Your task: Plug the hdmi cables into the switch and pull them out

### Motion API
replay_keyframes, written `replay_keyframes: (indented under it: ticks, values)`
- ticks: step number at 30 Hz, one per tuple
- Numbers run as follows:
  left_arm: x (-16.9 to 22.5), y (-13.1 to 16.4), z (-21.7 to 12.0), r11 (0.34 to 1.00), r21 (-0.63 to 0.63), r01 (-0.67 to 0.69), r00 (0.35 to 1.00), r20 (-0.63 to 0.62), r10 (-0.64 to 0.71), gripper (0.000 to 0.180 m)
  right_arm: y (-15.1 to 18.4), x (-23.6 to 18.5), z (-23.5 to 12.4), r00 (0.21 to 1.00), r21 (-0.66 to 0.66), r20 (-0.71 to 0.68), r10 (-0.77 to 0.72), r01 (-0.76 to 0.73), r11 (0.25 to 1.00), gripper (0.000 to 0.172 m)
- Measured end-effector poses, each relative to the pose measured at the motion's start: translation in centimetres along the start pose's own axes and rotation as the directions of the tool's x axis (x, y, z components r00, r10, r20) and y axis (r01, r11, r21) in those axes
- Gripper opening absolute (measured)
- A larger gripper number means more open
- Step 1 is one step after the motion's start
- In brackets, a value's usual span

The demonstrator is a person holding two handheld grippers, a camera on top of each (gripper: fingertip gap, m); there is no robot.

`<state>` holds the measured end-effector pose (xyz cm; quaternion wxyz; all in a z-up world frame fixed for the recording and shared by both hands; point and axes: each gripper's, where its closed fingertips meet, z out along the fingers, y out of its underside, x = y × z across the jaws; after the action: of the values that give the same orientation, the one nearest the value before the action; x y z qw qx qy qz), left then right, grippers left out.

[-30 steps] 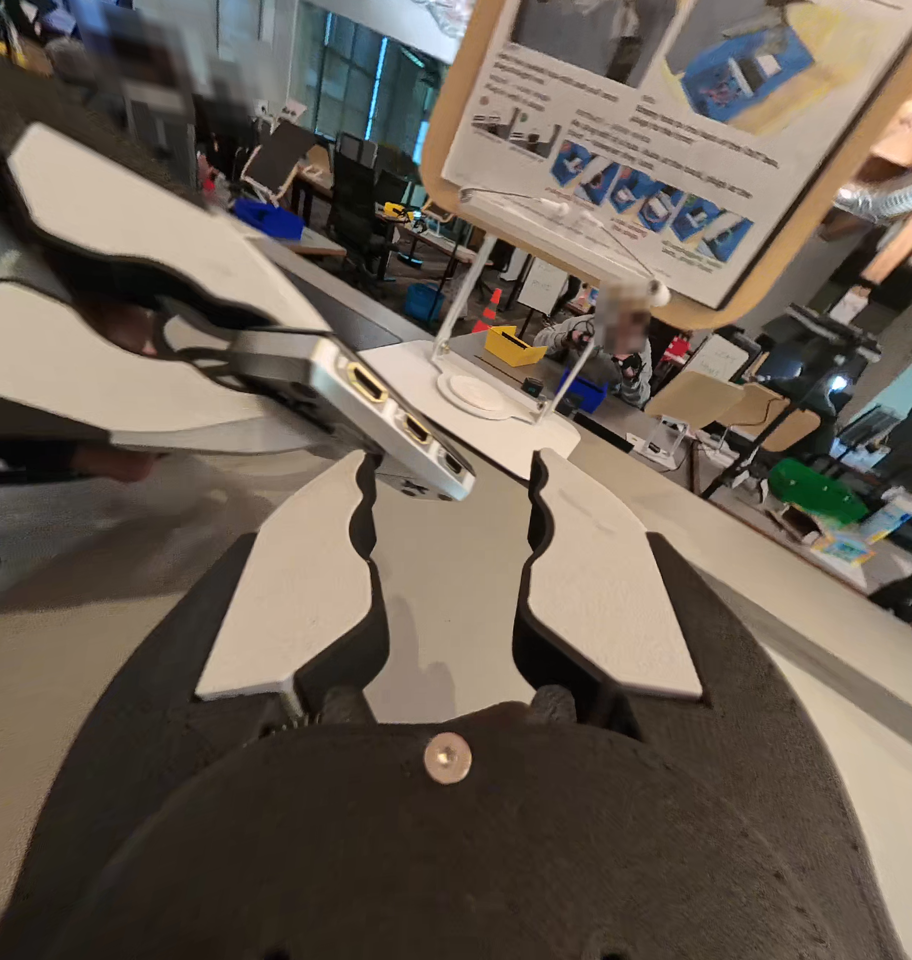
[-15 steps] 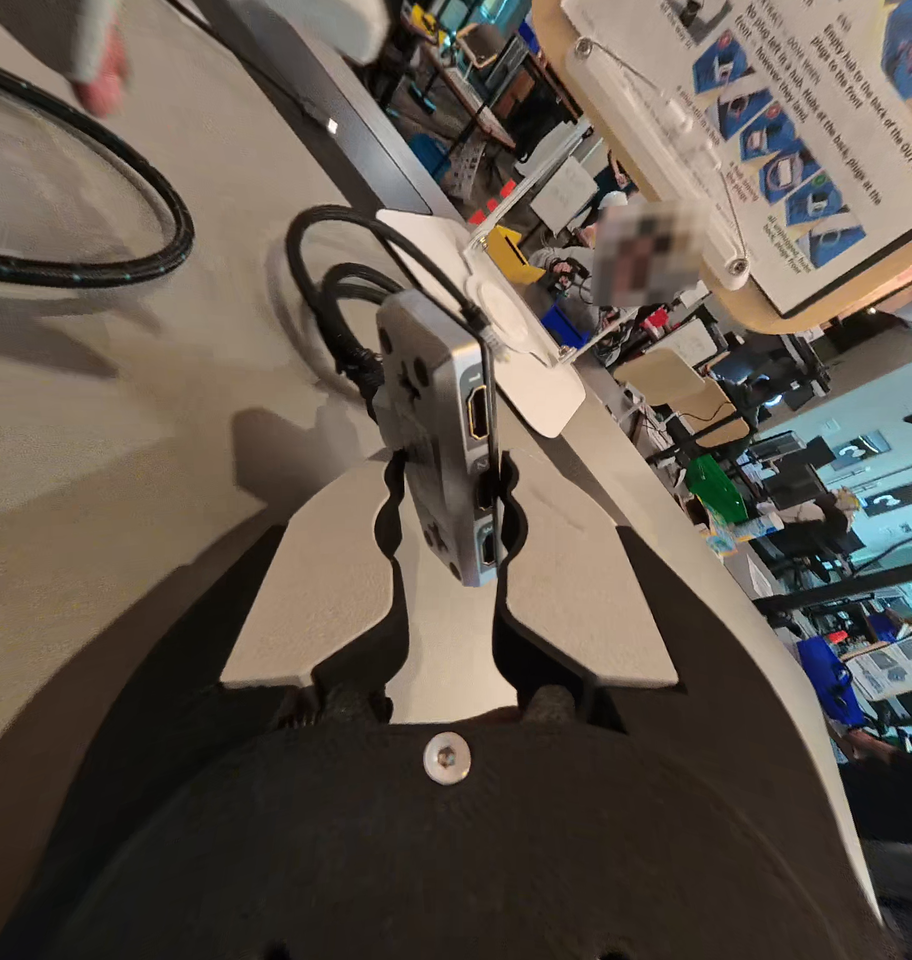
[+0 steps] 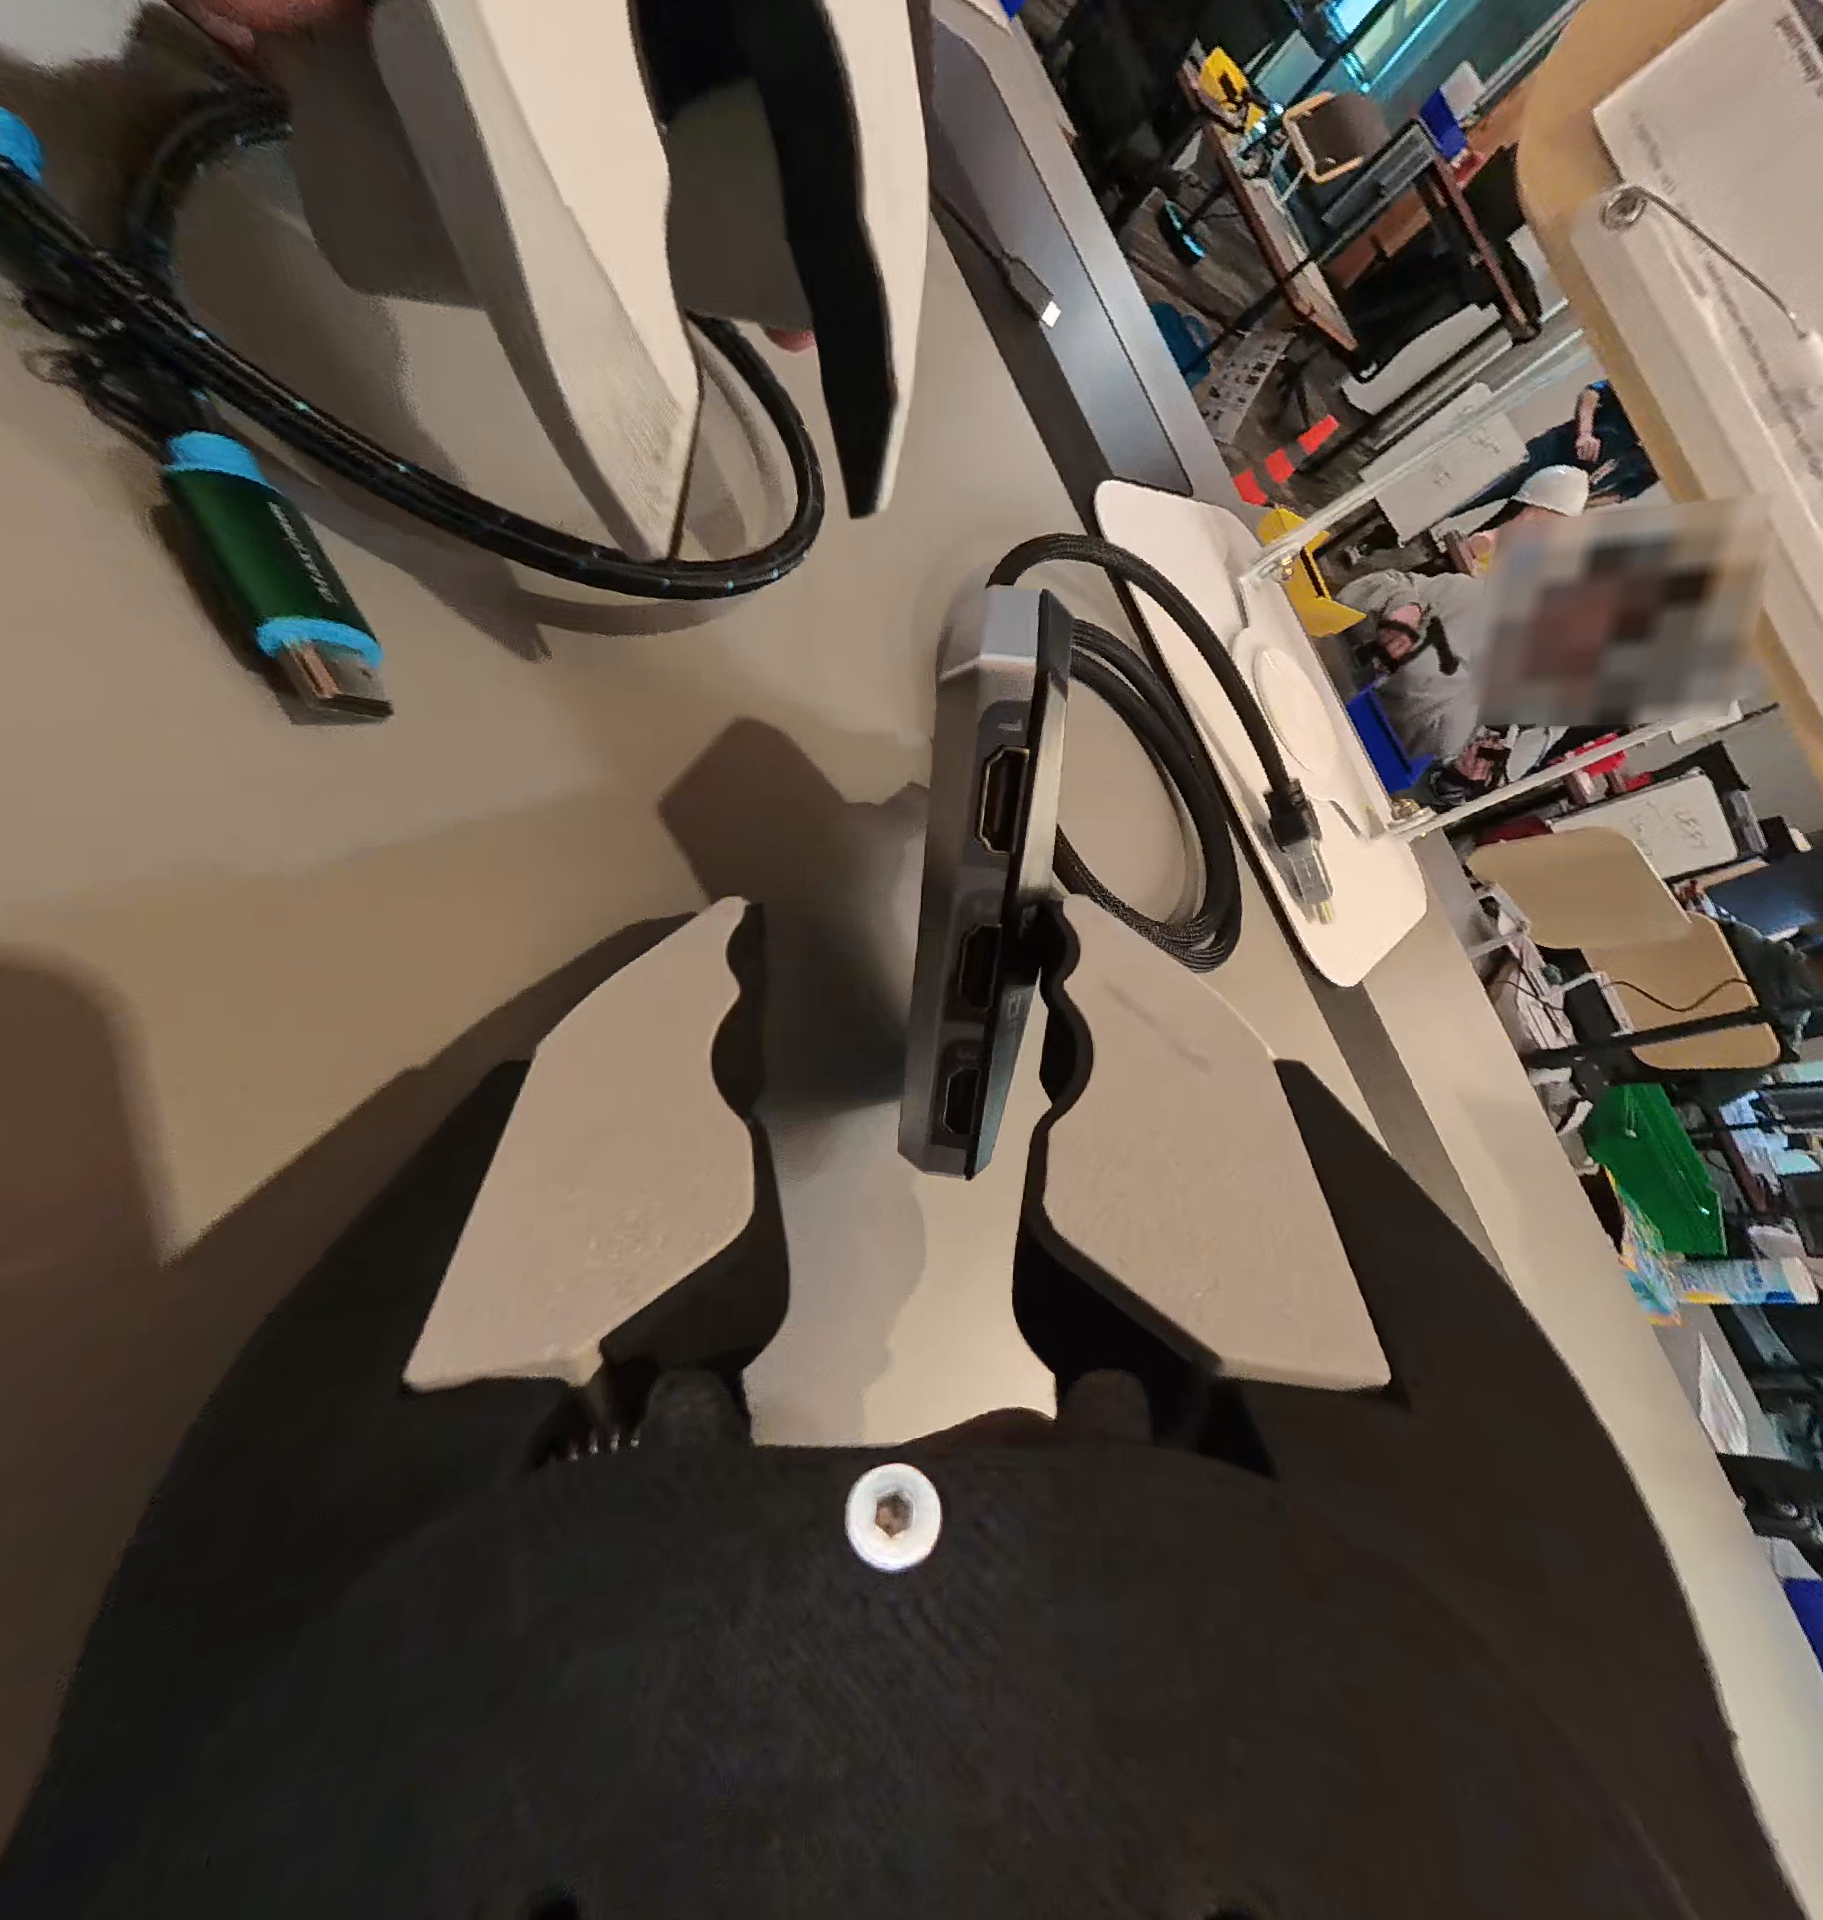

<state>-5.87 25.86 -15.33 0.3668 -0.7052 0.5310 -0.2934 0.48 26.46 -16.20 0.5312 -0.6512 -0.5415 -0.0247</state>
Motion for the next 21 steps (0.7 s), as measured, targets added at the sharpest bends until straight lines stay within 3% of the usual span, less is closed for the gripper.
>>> replay_keyframes:
  ticks: [1,7,14,18,21]
  values:
    - [0.0,0.0,0.2,1.0,-0.001,0.003,1.0,0.0,-0.003,0.055,-0.1,-0.1,0.0,1.0,0.004,0.006,-0.001,0.001,1.0,0.051]
    - [0.4,-1.7,0.2,0.998,0.043,0.04,0.999,-0.023,-0.039,0.058,0.3,0.5,0.1,0.998,-0.028,-0.057,0.002,-0.004,1.0,0.048]
    - [-2.5,-1.3,-1.1,0.997,0.07,0.008,0.991,0.133,-0.018,0.061,-1.5,1.0,-1.0,0.997,0.079,-0.066,0.046,-0.04,0.996,0.044]
    - [0.0,0.1,-1.4,1.0,-0.022,0.018,0.999,-0.028,-0.018,0.049,-3.5,0.0,-2.3,0.999,0.179,-0.009,0.036,-0.034,0.983,0.039]
    - [2.1,1.6,-2.1,0.991,-0.128,-0.023,0.992,-0.128,0.007,0.052,-4.9,-1.3,-2.9,0.997,0.251,0.069,0.032,-0.049,0.967,0.036]
